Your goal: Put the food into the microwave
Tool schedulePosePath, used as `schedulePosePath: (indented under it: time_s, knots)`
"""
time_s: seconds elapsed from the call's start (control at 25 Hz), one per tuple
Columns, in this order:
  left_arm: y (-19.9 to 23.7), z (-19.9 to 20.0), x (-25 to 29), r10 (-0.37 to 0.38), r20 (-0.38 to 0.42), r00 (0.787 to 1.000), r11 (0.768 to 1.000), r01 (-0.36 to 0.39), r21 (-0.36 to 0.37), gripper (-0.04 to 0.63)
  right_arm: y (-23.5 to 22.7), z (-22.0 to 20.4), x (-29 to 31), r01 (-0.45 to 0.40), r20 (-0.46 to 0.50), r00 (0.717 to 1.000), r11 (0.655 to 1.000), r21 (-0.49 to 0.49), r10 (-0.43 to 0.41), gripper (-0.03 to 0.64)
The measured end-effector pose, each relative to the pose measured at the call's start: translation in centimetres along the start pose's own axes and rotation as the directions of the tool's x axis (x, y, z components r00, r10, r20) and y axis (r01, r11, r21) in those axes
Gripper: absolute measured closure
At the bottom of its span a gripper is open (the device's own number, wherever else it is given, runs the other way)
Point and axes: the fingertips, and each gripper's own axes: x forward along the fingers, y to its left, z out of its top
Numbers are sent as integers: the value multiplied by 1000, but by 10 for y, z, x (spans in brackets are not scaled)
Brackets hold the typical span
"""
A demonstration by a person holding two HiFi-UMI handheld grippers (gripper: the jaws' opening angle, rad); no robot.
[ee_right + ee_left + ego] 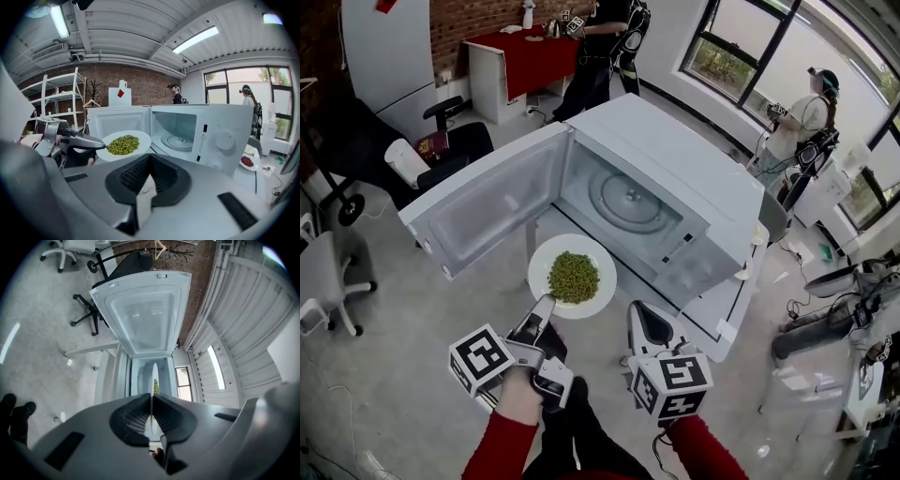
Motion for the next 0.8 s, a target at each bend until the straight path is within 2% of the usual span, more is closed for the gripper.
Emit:
schedulePosePath:
  time_s: [0.16, 0.32, 0.48, 0.68, 0.8]
  knots:
    - [3, 1, 26, -24, -10, 1000, 1000, 24, -16, 575, -12, -4, 17, 19, -17, 1000, 1000, -2, -19, 603]
    - [14, -1, 46, 3, -31, 1000, 1000, -3, 3, 575, -22, -14, 32, 39, -34, 999, 999, 6, -39, 603]
    - [15, -5, 69, -36, -43, 998, 999, 35, -20, 575, -31, -22, 44, 53, -53, 997, 999, 9, -52, 603]
    - [30, -6, 92, -3, -67, 998, 1000, 4, 11, 575, -43, -31, 60, 68, -69, 995, 998, 1, -68, 603]
    - [33, 0, 108, -39, -69, 997, 999, 38, -8, 575, -45, -32, 73, 78, -71, 994, 997, -3, -78, 603]
